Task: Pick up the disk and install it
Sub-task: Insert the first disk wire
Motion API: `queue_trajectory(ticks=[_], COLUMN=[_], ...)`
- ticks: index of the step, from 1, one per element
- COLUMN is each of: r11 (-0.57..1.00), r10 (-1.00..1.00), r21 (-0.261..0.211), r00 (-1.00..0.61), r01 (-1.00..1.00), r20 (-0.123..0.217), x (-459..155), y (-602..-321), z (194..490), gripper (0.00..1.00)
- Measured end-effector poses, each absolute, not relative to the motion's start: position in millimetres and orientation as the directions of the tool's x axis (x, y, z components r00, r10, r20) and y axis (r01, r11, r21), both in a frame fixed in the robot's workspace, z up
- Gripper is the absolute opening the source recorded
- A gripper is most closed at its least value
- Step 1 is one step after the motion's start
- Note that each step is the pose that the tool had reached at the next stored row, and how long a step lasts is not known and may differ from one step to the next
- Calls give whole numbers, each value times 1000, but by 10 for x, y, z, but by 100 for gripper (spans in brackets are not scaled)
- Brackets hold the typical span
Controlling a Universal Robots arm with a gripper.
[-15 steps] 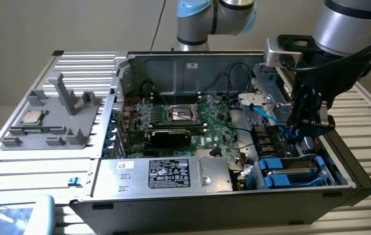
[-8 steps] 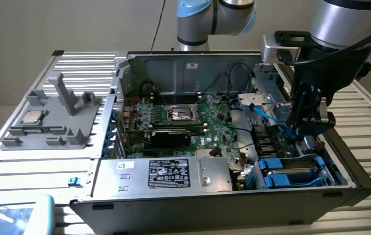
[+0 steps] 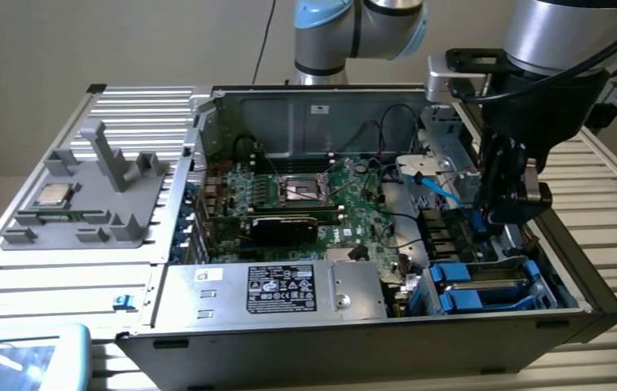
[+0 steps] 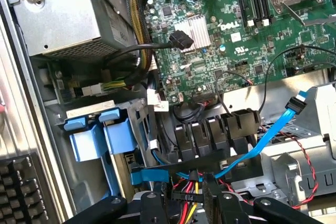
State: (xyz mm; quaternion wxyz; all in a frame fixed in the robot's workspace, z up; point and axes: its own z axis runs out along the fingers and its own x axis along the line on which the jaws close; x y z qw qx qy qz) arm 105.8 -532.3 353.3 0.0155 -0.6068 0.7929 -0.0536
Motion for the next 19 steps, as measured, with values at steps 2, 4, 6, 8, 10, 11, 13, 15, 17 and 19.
queue_trajectory(ticks=[2, 4, 6, 8, 10, 11, 13, 15, 17, 19], r11=[264, 274, 285, 293, 300, 303, 311, 317, 321, 322], r10=[-962, -959, -956, -953, -951, -950, -947, -945, -943, -943], r21=[-110, -114, -117, -120, -124, -126, -131, -133, -133, -133], r00=[-270, -280, -291, -300, -307, -310, -318, -325, -329, -330], r01=[-958, -955, -951, -948, -946, -944, -942, -939, -938, -937], r20=[41, 40, 39, 39, 40, 40, 41, 43, 43, 43], x=[1053, 1048, 1043, 1038, 1034, 1032, 1028, 1027, 1026, 1025], y=[-5323, -5323, -5323, -5323, -5323, -5323, -5323, -5323, -5323, -5323], z=[3522, 3505, 3483, 3466, 3453, 3446, 3435, 3422, 3417, 3416], gripper=[38, 38, 38, 38, 38, 38, 38, 38, 38, 38])
